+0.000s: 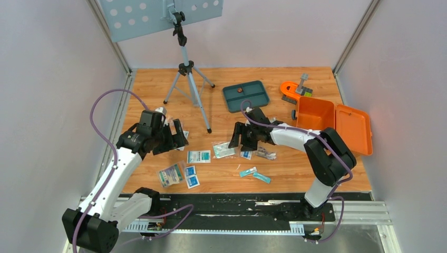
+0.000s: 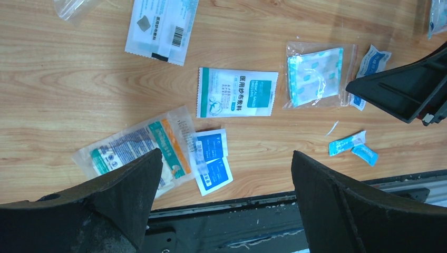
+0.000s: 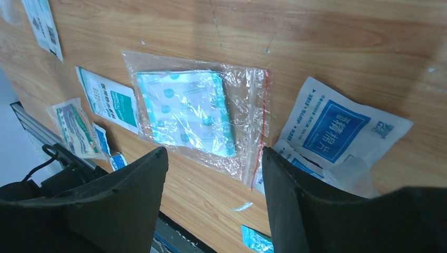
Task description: Organize the medicine kit
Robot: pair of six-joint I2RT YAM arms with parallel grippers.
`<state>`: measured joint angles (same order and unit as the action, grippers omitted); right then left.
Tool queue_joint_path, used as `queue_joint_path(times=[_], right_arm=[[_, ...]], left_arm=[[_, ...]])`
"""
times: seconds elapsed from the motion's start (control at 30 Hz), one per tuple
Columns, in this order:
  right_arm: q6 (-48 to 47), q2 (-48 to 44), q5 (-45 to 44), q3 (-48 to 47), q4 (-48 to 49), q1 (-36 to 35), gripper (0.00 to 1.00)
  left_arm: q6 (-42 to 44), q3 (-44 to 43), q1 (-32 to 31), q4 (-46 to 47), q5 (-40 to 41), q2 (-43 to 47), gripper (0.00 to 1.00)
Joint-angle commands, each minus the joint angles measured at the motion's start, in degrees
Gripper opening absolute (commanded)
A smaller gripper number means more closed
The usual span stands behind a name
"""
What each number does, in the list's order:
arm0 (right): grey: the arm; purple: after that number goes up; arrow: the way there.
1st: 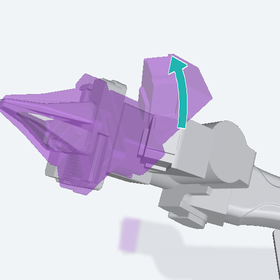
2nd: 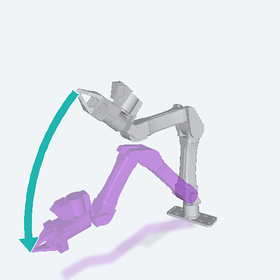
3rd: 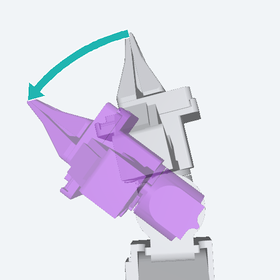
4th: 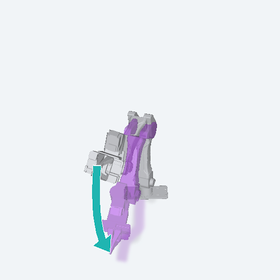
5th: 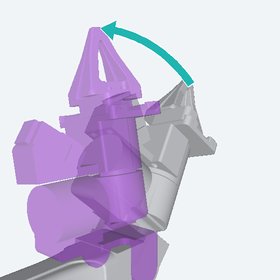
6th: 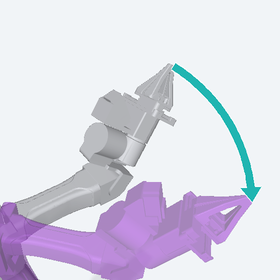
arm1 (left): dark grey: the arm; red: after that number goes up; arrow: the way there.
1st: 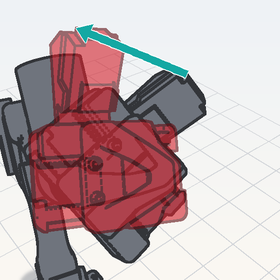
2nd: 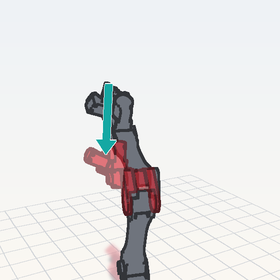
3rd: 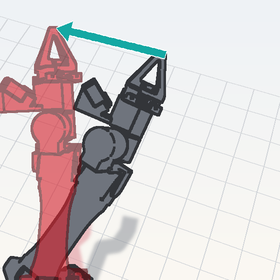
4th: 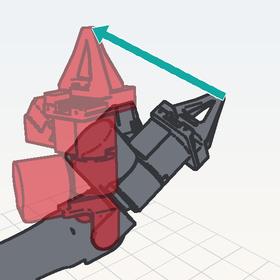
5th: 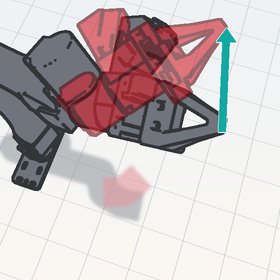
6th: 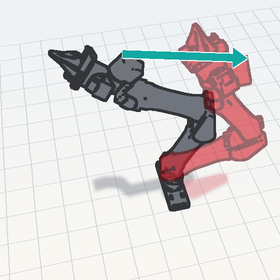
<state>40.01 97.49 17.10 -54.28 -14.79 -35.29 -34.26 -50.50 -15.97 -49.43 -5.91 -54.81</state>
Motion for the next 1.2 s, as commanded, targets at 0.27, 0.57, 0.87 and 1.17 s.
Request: queue_joint_path(times=[0.27, 0.57, 0.87, 1.17], right_arm=[[-1.94, -1.17, -12.21, 0.66, -4.71, 0.30, 0.64], [-0.95, -1.24, -5.27, -1.83, -1.89, -2.12, 0.64], [4.71, 0.47, 1.28, 1.80, 5.03, -2.23, 0.64], [10.81, 0.23, 7.13, 7.06, 13.14, 0.43, 0.63]], left_arm=[[0.05, -1.70, 0.18, 0.36, 0.63, 0.49, 1.00], [-0.94, -0.58, 0.21, 2.19, -0.56, 0.32, 1.00], [-9.15, 10.46, -1.24, 20.16, -14.56, -1.98, 0.70], [-13.27, 14.11, -7.36, 35.97, -17.01, -13.38, 0.66]])
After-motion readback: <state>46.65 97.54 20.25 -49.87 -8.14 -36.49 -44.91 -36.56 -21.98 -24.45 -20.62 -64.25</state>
